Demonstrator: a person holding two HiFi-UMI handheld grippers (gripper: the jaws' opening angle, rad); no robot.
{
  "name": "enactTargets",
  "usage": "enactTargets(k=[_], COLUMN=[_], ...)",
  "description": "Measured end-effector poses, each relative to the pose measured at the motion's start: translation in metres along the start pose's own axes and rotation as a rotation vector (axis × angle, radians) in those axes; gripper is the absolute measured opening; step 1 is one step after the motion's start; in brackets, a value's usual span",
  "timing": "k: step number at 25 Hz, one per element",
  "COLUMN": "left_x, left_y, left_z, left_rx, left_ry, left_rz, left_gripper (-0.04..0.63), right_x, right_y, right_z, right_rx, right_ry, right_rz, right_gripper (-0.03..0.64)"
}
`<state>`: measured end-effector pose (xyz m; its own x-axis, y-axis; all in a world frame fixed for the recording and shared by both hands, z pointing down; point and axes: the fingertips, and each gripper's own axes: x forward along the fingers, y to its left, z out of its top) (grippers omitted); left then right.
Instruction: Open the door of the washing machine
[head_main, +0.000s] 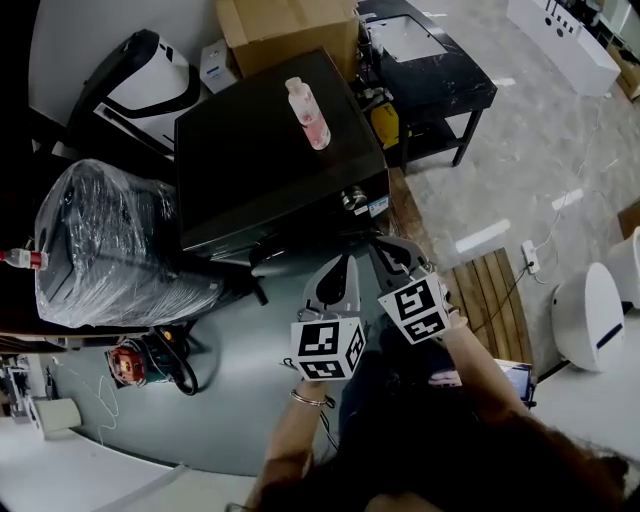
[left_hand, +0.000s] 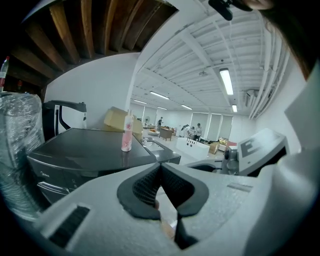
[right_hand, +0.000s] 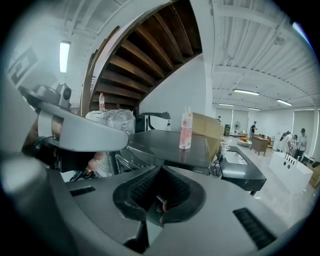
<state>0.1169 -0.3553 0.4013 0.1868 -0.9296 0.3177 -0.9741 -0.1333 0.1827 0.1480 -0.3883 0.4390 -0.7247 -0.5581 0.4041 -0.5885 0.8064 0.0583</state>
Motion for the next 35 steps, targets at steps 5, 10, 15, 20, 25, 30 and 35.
enactTargets(k=[5,10,15,20,25,30,35], left_x=[0.017,0.034,0.050,0.066,0.076,0.086,0.094], left_y=[0.013,0.023,0.034,0.048,0.057,0.068,0.076], left_z=[-0.008,-0.017,-0.026,-0.036,-0.046,-0.057,-0.071], left_rx=[-0.023,-0.014,-0.027,-0.030,-0.012,0.016,0.021], left_ry=[0.013,0.032,0.049,0.062,0.082,0.099,0.117], left_rz=[0.033,0.053,0.065,0.090,0.085,0.085,0.072], left_gripper=[0.014,0.014,0.014,0.014,0.014,0.014,0.014], right_x=[0.020,0.041,0.063,0.086,0.106,0.124,0.138], right_y=[-0.007,-0.013,-0.015,-0.018,-0.018,-0.019,-0.016], right_z=[-0.011,-0.022,-0.039,-0.059,-0.076,-0.097,-0.118], right_rx=[-0.039,-0.064,-0.089,-0.111,-0.114,-0.116,-0.159], right_ry=[0.033,0.056,0.098,0.138,0.173,0.212,0.251], right_rz=[0.047,0.084,0.124,0.161,0.189,0.213,0.231], right_gripper=[0.009,0.015,0.023,0.043,0.057,0.072,0.080])
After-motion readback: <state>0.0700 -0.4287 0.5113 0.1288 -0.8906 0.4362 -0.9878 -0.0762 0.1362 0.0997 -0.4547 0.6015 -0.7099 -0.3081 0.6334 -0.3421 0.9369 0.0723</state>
